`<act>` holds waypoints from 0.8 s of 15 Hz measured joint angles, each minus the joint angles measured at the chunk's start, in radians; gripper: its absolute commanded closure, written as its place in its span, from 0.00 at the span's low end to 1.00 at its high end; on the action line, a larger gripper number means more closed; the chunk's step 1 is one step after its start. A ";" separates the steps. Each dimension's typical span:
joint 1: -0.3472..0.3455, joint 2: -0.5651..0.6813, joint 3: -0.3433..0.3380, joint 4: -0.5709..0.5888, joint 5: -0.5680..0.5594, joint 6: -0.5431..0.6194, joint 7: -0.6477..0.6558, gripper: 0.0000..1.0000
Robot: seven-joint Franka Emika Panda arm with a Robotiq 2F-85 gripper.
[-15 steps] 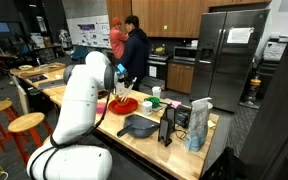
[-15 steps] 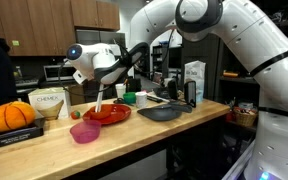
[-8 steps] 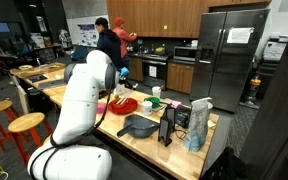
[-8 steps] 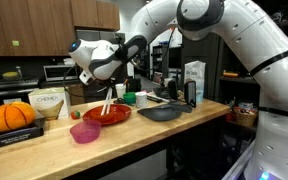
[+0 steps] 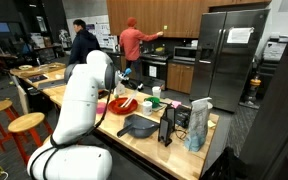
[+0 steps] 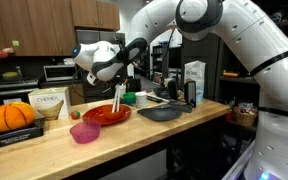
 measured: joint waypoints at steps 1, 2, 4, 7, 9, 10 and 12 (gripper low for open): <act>0.003 0.003 -0.005 0.000 -0.031 0.005 0.017 0.98; 0.007 0.007 -0.010 0.000 -0.063 0.014 0.035 0.98; 0.013 0.016 -0.013 0.000 -0.121 0.036 0.074 0.98; 0.019 0.027 -0.013 0.000 -0.180 0.092 0.135 0.98; 0.022 0.028 -0.012 -0.002 -0.203 0.144 0.169 0.98; 0.022 0.028 -0.011 -0.002 -0.215 0.172 0.182 0.98; 0.023 0.028 -0.009 -0.002 -0.228 0.226 0.196 0.98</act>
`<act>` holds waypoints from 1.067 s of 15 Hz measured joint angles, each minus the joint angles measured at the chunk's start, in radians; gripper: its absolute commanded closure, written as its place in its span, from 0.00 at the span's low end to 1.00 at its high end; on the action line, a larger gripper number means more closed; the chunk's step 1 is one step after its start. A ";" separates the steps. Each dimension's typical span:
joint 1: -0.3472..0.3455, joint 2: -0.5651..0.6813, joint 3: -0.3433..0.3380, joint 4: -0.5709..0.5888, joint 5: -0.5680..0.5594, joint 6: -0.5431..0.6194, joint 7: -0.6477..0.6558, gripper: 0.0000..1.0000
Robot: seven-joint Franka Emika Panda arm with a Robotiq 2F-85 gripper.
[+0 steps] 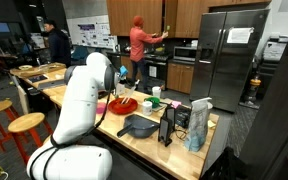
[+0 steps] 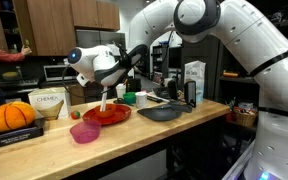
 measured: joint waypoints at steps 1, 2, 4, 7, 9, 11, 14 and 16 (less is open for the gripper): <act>0.000 0.000 0.001 0.000 0.000 0.023 0.001 0.98; -0.001 0.000 0.003 0.000 0.001 0.038 -0.004 0.98; -0.003 0.000 0.011 0.000 0.039 0.036 -0.053 0.98; -0.006 -0.002 0.019 0.002 0.133 -0.031 -0.141 0.98; -0.005 -0.003 0.019 0.005 0.165 -0.095 -0.179 0.98; -0.002 -0.003 0.016 0.008 0.163 -0.151 -0.193 0.98; 0.001 0.000 0.004 0.008 0.120 -0.173 -0.191 0.98; 0.002 0.006 -0.002 0.008 0.069 -0.159 -0.177 0.98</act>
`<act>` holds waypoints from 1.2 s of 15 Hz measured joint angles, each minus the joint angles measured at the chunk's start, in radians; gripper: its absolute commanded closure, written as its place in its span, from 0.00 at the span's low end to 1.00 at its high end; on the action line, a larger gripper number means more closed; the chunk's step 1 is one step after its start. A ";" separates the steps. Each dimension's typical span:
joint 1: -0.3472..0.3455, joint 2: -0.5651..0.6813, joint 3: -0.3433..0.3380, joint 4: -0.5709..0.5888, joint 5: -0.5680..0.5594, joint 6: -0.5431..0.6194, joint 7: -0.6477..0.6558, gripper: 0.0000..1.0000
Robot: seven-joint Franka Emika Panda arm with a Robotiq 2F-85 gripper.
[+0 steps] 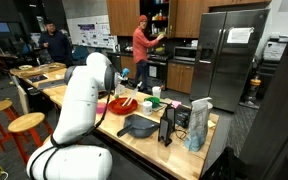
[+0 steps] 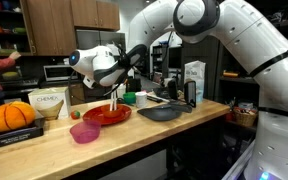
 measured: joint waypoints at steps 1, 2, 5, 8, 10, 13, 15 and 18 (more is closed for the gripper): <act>0.000 0.004 -0.002 0.000 -0.031 0.022 0.013 0.98; 0.000 0.007 -0.004 0.000 -0.064 0.049 0.027 0.98; 0.001 0.013 -0.008 0.000 -0.169 0.149 0.081 0.98; 0.001 0.013 -0.008 0.000 -0.241 0.253 0.122 0.98; 0.001 0.012 -0.004 0.000 -0.243 0.314 0.122 0.98; -0.001 0.005 0.008 -0.008 -0.227 0.370 0.084 0.98; -0.003 -0.005 0.015 -0.018 -0.180 0.360 0.031 0.98; -0.001 -0.015 0.017 -0.025 -0.068 0.224 -0.058 0.98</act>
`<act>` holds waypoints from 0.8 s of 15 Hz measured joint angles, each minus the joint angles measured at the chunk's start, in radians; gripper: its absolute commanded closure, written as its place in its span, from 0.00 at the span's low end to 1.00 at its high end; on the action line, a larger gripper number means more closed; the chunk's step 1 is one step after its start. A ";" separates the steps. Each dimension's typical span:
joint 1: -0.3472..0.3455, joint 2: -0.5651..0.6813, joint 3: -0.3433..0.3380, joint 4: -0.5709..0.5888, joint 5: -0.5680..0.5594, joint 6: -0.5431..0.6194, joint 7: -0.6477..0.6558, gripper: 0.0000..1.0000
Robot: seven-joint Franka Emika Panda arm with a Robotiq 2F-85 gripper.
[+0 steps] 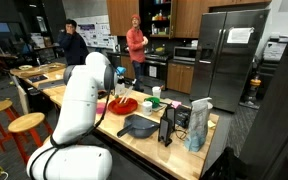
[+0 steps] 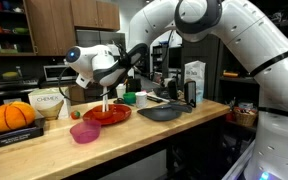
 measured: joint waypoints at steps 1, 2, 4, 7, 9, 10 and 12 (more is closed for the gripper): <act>0.001 -0.001 0.000 0.001 0.027 -0.053 -0.008 0.98; 0.001 -0.001 -0.001 0.003 0.047 -0.100 -0.010 0.98; 0.002 0.000 -0.005 0.008 0.055 -0.163 -0.001 0.98; 0.002 0.007 -0.016 0.018 0.024 -0.173 0.058 0.98; 0.004 0.014 -0.020 0.018 -0.028 -0.163 0.113 0.98; 0.005 0.019 -0.021 0.018 -0.062 -0.155 0.144 0.98; 0.009 0.028 -0.023 0.018 -0.126 -0.130 0.202 0.98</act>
